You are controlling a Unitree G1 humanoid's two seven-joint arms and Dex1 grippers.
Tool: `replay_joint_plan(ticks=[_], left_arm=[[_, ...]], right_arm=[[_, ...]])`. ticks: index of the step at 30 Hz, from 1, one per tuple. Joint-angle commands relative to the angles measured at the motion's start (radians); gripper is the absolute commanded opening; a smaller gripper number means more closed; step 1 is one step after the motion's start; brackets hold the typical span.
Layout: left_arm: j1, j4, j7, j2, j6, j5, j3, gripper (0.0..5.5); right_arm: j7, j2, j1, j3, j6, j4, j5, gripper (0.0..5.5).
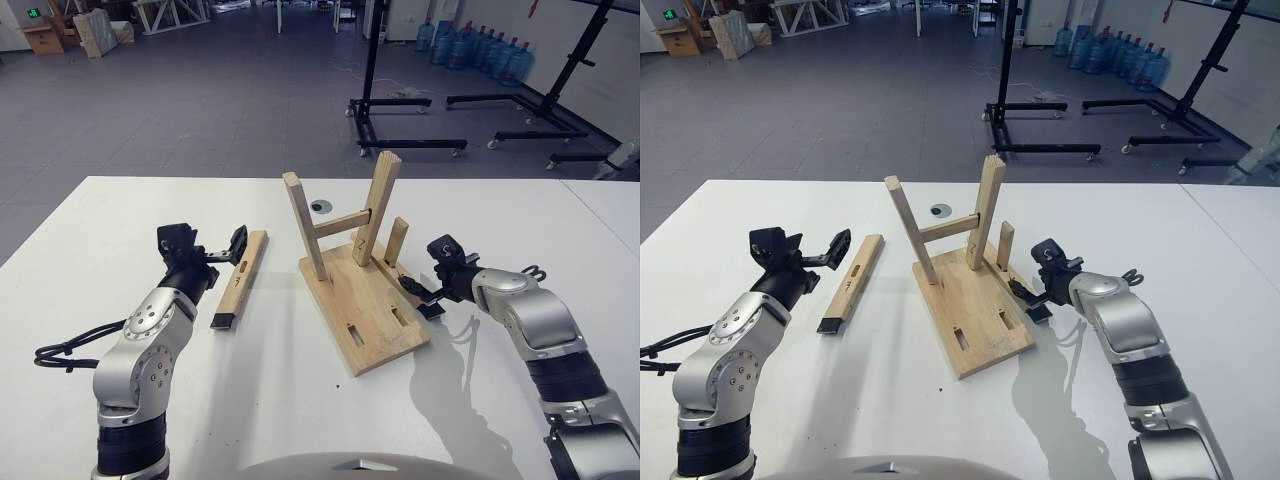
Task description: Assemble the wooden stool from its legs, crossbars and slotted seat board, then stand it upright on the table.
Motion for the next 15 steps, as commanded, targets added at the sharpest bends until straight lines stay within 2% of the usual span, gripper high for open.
replay_joint_plan(ticks=[1, 12, 15], left_arm=[[-0.001, 0.009, -0.003, -0.005, -0.006, 0.012, -0.002, 5.4], [0.002, 0.017, -0.008, -0.02, -0.013, 0.025, -0.017, 5.4], [-0.005, 0.026, -0.012, -0.024, -0.016, 0.032, -0.02, 5.4]], right_arm=[[0.011, -0.006, 0.013, 0.021, -0.015, 0.014, -0.021, 5.37], [0.039, -0.042, 0.045, 0.072, -0.033, 0.028, -0.074, 5.37], [0.049, -0.035, 0.053, 0.089, -0.03, 0.062, -0.083, 4.95]])
